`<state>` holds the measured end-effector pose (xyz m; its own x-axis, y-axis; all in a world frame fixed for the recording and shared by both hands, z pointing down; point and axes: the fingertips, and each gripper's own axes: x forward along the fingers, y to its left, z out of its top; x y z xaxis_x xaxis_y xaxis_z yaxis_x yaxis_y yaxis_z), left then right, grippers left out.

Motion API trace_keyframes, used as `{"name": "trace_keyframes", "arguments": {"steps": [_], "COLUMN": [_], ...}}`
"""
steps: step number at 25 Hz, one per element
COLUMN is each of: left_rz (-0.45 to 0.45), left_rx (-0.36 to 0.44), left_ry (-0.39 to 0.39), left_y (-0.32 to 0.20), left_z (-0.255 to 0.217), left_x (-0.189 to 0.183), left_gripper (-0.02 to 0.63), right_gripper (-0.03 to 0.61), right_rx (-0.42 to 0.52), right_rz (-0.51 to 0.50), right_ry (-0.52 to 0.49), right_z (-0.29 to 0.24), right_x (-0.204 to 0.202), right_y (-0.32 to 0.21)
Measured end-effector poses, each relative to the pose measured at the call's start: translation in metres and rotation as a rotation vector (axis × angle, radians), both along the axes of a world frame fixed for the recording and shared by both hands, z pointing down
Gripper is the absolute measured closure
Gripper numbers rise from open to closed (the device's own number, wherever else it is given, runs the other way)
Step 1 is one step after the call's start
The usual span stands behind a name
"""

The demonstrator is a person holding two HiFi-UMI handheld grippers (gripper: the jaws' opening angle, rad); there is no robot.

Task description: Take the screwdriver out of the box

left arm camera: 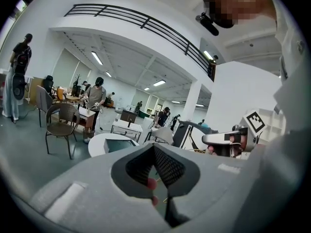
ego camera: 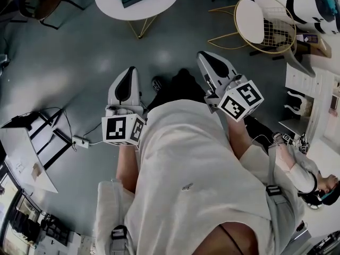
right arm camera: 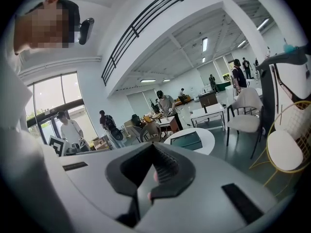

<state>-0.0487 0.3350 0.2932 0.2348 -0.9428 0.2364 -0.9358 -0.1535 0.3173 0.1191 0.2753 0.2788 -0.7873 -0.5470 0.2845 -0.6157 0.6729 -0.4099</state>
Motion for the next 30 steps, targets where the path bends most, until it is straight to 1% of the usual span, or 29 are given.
{"name": "trace_keyframes", "arguments": {"steps": [3, 8, 14, 21, 26, 30], "left_rz": [0.007, 0.013, -0.012, -0.051, -0.078, -0.096], "left_rx": [-0.005, -0.024, -0.035, -0.043, -0.039, -0.034], "left_ry": [0.009, 0.020, -0.001, -0.009, -0.029, -0.049], "left_y": [0.000, -0.006, -0.024, -0.060, -0.099, -0.129], "left_z": [0.002, 0.006, 0.007, 0.004, -0.004, -0.015], "left_x": [0.002, 0.007, 0.007, 0.003, 0.001, 0.003], "left_gripper": [0.604, 0.603, 0.604, 0.604, 0.604, 0.604], "right_gripper": [0.574, 0.573, 0.574, 0.572, 0.572, 0.573], "right_rx": [-0.012, -0.010, -0.027, -0.017, -0.004, 0.013], "right_rz": [0.009, 0.015, -0.010, -0.036, -0.060, -0.079], "right_ry": [-0.005, 0.038, 0.045, 0.024, 0.014, -0.014], "right_z": [-0.001, 0.002, 0.008, 0.004, -0.001, -0.008], "right_x": [0.004, 0.009, 0.007, -0.001, -0.004, -0.005], "right_y": [0.001, -0.004, -0.024, -0.074, -0.119, -0.154]}}
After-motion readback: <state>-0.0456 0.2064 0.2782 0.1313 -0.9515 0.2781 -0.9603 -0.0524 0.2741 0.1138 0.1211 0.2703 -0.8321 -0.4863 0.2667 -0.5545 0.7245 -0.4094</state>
